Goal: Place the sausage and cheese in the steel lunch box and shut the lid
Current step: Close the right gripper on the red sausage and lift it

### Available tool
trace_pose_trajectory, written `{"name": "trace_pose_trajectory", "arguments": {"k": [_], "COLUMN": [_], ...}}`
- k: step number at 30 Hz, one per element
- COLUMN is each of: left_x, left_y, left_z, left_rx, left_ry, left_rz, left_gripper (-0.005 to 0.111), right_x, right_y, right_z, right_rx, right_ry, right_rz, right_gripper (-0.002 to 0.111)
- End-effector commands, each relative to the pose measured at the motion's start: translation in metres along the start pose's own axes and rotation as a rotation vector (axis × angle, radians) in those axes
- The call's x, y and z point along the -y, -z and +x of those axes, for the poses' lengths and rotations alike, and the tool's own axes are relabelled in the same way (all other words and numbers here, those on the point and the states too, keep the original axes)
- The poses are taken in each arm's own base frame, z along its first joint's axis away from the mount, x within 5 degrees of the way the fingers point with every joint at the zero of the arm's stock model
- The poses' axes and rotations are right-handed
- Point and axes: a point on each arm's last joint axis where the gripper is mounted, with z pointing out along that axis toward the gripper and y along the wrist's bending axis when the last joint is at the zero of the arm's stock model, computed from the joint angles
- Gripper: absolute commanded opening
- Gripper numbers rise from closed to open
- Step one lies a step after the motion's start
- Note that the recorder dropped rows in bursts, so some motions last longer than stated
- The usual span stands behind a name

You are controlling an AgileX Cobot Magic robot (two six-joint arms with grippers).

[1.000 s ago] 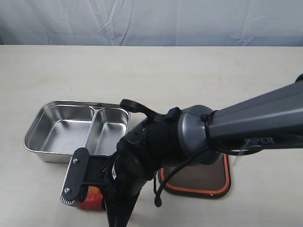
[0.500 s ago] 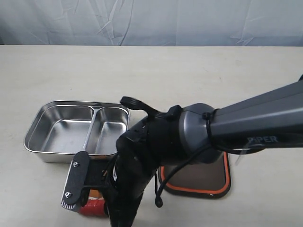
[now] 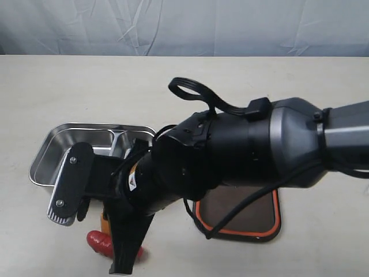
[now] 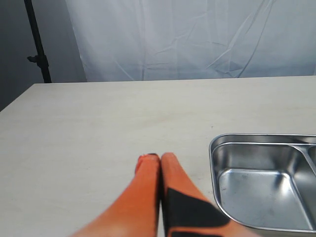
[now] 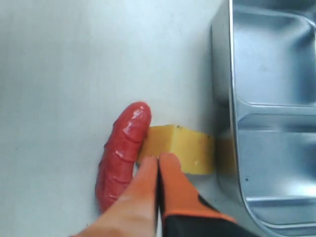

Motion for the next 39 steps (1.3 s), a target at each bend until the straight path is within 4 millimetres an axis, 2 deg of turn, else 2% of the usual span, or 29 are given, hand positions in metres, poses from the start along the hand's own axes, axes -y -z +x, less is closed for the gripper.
{"name": "trace_pose_trajectory", "arguments": {"k": [1,4,9,10,12,21,32,34,38,39], "left_x": [0.0,0.0,0.0,0.0,0.0,0.0,0.0,0.0,0.0,0.0], "left_y": [0.0,0.0,0.0,0.0,0.0,0.0,0.0,0.0,0.0,0.0], "left_z": [0.002,0.002,0.002,0.002,0.002,0.002,0.002,0.002,0.002,0.002], "left_rx": [-0.002,-0.002,-0.002,-0.002,-0.002,-0.002,-0.002,-0.002,-0.002,-0.002], "left_ry": [0.0,0.0,0.0,0.0,0.0,0.0,0.0,0.0,0.0,0.0], "left_rz": [-0.006,-0.006,-0.006,-0.006,-0.006,-0.006,-0.006,-0.006,-0.006,-0.006], "left_gripper": [0.0,0.0,0.0,0.0,0.0,0.0,0.0,0.0,0.0,0.0], "right_x": [-0.002,-0.005,-0.012,-0.013,-0.014,-0.016,-0.016,-0.016,-0.014,-0.013], "right_y": [0.002,0.002,-0.016,-0.02,-0.027,-0.05,-0.064,-0.064,-0.062,-0.062], "right_z": [0.001,0.002,0.013,0.015,0.018,0.027,0.034,0.033,0.027,0.026], "right_rx": [-0.005,-0.017,-0.1,-0.113,-0.125,-0.147,-0.161,-0.157,-0.153,-0.153], "right_ry": [-0.019,-0.061,-0.09,-0.092,-0.103,-0.14,-0.145,-0.145,-0.142,-0.141], "right_rz": [-0.021,-0.057,-0.132,-0.14,-0.148,-0.15,-0.139,-0.134,-0.147,-0.151], "right_gripper": [-0.001,0.003,0.037,0.042,0.044,0.043,0.042,0.034,0.0,0.0]}}
